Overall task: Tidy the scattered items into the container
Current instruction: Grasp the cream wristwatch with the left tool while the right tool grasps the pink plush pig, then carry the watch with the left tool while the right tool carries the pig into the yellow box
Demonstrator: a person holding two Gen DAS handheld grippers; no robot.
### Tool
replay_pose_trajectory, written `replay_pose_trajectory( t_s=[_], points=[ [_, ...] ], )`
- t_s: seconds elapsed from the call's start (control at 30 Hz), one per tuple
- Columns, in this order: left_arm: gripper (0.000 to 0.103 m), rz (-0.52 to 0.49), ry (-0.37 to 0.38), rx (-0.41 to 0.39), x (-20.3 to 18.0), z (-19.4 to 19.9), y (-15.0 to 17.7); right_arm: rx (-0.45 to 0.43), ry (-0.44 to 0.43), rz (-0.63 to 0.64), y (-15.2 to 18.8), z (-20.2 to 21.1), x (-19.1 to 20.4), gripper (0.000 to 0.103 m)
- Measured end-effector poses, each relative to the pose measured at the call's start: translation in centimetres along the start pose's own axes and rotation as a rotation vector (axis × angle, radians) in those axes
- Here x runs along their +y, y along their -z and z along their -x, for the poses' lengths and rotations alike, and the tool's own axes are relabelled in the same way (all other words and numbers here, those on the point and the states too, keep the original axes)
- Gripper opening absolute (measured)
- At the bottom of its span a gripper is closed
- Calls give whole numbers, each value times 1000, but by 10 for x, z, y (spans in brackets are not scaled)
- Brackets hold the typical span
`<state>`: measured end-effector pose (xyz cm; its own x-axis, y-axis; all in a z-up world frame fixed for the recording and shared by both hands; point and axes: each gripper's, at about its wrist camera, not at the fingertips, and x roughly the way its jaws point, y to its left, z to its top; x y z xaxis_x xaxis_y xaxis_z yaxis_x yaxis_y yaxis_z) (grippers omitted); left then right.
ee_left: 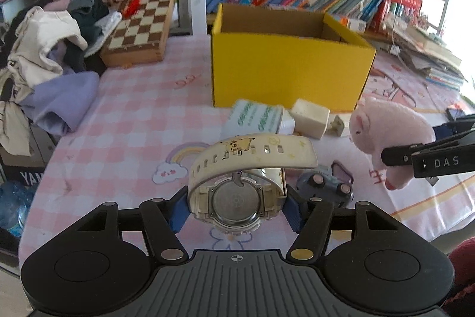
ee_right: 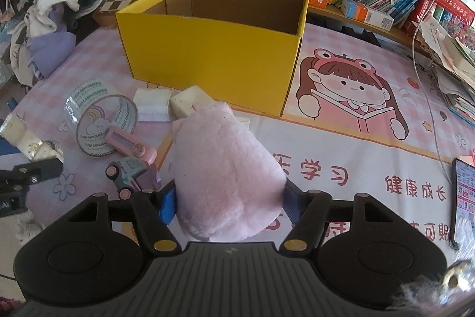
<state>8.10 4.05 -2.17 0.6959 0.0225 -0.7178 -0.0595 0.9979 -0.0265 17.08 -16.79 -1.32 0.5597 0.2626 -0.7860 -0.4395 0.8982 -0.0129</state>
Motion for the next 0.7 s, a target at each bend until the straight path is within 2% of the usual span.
replay_pose_trajectory(
  t_s=[0.43,0.7],
  points=[
    [63,-28,28,-98,-1,24,-28,-37,-45,29,-15,21,-4,66],
    [63,-65,57,-159,-12,29,-57,-94,-88,61,-41,35,-10,66]
  ],
)
